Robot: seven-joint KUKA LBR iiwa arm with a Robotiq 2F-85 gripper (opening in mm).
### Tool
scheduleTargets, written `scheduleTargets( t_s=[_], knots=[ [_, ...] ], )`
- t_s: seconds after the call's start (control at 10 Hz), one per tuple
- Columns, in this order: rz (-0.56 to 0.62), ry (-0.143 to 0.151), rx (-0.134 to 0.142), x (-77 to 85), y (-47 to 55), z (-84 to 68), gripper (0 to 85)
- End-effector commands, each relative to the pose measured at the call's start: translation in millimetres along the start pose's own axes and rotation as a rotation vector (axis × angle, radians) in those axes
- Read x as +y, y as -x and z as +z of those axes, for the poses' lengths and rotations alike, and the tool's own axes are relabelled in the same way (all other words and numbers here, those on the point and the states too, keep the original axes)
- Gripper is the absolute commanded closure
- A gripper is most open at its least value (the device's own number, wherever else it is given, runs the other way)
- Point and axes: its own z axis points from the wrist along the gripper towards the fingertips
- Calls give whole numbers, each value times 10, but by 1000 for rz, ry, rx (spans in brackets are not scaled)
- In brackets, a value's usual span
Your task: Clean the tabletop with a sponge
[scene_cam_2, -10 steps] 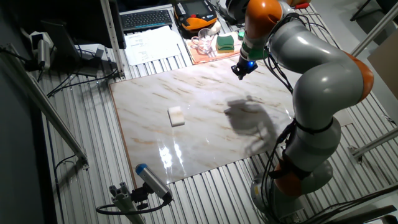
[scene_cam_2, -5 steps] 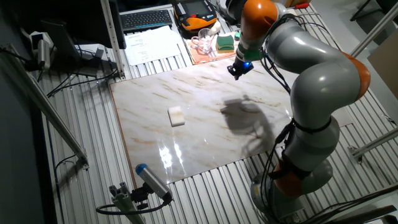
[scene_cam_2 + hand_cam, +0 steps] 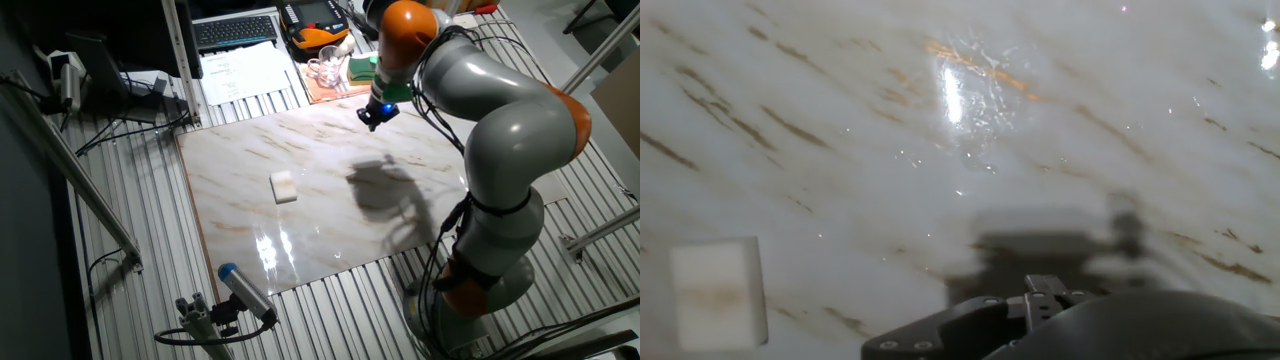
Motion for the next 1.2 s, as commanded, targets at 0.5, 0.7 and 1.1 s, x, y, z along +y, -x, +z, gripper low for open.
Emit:
scheduleTargets(
  t_s=[0.5, 0.7, 1.1],
  knots=[
    [-17, 4, -18, 395, -65, 124, 850],
    [-19, 9, -21, 538, -116, 199, 850],
    [-6, 4, -24, 797, -247, 248, 850]
  ],
)
